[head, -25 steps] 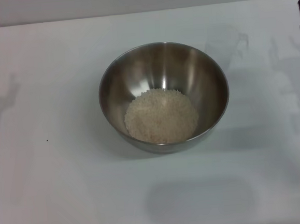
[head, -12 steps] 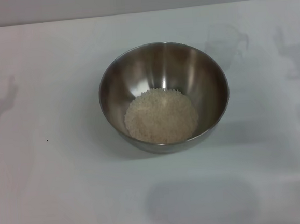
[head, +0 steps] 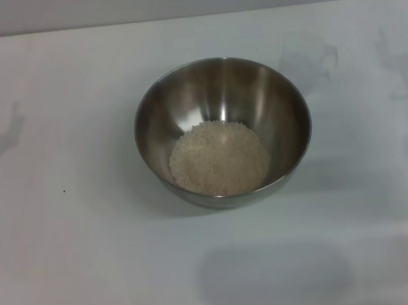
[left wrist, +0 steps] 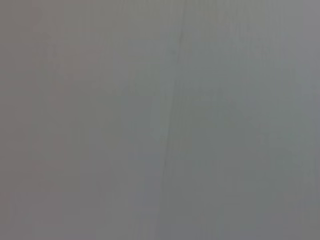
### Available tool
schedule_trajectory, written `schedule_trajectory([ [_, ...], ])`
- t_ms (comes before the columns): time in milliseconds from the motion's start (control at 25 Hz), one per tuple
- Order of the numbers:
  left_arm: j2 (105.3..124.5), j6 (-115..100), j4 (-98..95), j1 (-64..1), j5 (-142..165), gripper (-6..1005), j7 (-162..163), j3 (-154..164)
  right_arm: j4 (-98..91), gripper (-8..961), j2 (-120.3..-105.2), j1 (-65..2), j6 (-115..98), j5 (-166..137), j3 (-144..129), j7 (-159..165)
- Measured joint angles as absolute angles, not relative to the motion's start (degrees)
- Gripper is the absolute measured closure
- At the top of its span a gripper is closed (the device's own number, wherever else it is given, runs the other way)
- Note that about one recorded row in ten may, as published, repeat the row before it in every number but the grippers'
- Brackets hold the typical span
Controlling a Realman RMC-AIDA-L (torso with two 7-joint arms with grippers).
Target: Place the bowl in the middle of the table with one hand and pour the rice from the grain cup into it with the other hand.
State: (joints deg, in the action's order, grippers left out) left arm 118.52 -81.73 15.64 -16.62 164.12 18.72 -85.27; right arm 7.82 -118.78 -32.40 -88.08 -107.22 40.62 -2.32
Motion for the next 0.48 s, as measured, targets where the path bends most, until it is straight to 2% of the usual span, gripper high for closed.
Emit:
schedule_trajectory([
  [480,118.29,-81.0,16.0,-16.6,164.2,170,19.3,-85.2,7.6,286,-118.86,-32.2,-90.8,-107.3,41.6,-2.4],
])
